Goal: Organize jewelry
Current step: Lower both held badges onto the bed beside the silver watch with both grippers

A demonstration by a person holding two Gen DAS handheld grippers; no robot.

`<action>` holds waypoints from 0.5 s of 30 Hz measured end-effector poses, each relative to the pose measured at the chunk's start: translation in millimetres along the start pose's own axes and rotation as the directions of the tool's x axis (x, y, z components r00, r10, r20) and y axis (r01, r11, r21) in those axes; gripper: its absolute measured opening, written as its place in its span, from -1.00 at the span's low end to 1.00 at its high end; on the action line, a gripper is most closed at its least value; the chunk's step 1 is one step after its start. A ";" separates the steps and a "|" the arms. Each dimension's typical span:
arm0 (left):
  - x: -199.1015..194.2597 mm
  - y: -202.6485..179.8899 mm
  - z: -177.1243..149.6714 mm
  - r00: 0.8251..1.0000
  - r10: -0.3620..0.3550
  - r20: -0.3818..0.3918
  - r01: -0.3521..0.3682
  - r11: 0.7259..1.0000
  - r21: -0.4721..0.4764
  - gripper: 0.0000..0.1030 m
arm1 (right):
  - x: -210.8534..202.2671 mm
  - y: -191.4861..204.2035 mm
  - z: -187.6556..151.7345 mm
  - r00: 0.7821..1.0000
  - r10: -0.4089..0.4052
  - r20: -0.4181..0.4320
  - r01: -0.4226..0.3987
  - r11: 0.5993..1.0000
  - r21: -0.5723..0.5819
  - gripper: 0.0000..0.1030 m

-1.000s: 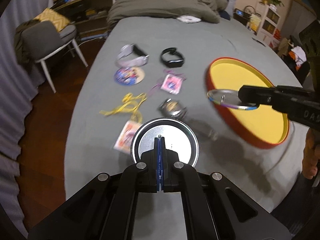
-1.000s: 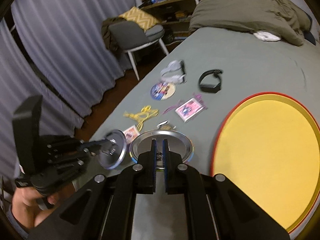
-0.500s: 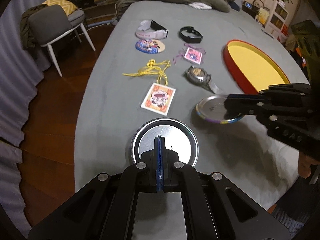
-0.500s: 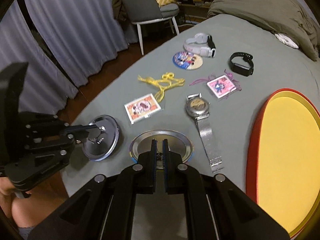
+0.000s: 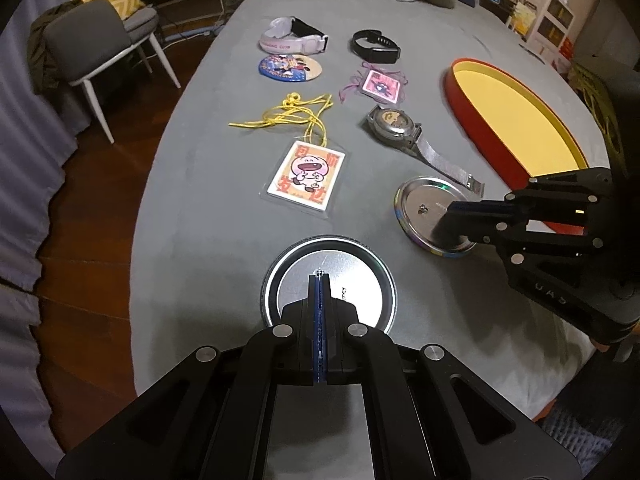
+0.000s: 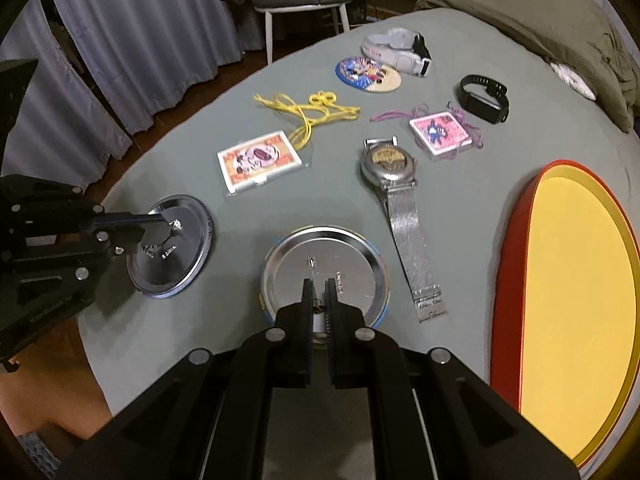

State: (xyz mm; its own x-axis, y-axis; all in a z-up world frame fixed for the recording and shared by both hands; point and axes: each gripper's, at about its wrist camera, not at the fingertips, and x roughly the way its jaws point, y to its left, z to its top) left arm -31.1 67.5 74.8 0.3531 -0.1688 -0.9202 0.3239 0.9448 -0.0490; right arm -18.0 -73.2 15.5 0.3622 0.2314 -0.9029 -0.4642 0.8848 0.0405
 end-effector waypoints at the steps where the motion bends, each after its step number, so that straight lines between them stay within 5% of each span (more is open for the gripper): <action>1: 1.2 -1.1 0.4 1.000 -0.001 -0.002 0.001 1.000 0.001 -1.00 | 1.4 -0.6 -0.6 1.000 0.000 -0.005 0.000 1.000 0.002 -0.88; 15: 15.6 -7.8 7.5 1.000 0.002 -0.024 -0.002 1.000 0.015 -0.99 | 1.0 -1.4 -3.2 0.999 0.006 -0.044 -0.006 1.000 0.010 -0.88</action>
State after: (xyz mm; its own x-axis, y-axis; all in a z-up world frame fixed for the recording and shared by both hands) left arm -21.5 55.4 63.7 0.3327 -0.1600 -0.9294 0.3367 0.9407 -0.0415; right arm -19.5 -75.5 13.1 0.3231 0.2189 -0.9207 -0.4582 0.8874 0.0502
